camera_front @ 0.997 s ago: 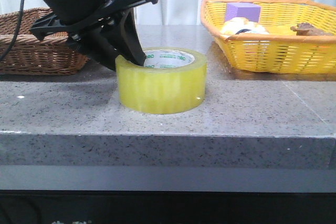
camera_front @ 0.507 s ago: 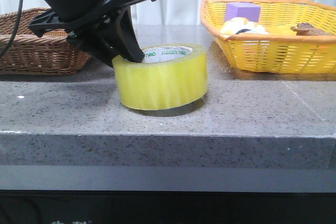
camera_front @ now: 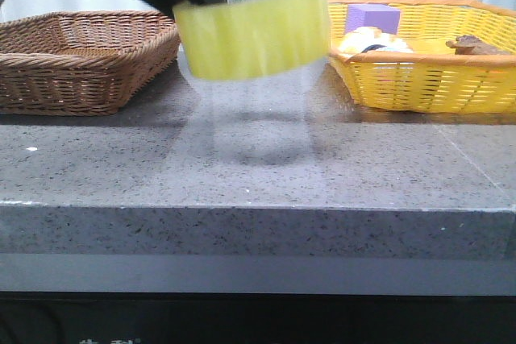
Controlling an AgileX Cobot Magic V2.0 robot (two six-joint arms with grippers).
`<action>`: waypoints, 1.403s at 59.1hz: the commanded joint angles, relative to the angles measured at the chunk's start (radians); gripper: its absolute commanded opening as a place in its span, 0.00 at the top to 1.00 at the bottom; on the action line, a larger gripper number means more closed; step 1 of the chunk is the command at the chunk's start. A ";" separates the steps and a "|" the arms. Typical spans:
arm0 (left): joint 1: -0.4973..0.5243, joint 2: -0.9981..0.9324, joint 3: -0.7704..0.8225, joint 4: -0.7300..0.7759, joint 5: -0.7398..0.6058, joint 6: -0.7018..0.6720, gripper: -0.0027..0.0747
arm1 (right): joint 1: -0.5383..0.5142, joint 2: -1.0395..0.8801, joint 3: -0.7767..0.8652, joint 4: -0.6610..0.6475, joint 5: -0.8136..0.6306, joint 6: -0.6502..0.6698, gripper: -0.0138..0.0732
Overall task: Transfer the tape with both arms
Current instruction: 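Lift the tape roll with the left gripper over the brown basket, then lower the tape roll into the brown basket and open the left gripper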
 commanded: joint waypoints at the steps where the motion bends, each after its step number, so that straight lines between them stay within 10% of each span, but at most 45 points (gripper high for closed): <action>1: 0.037 -0.052 -0.100 -0.002 -0.055 -0.009 0.90 | -0.004 0.001 -0.027 -0.008 -0.087 -0.007 0.87; 35: 0.433 -0.029 -0.263 0.142 0.094 0.005 0.90 | -0.004 0.001 -0.027 -0.008 -0.109 -0.007 0.87; 70: 0.473 0.182 -0.263 0.184 0.112 0.025 0.89 | -0.004 0.001 -0.027 -0.008 -0.109 -0.007 0.87; 83: 0.473 0.181 -0.263 0.184 0.110 0.025 0.61 | -0.004 0.001 -0.027 -0.008 -0.110 -0.007 0.87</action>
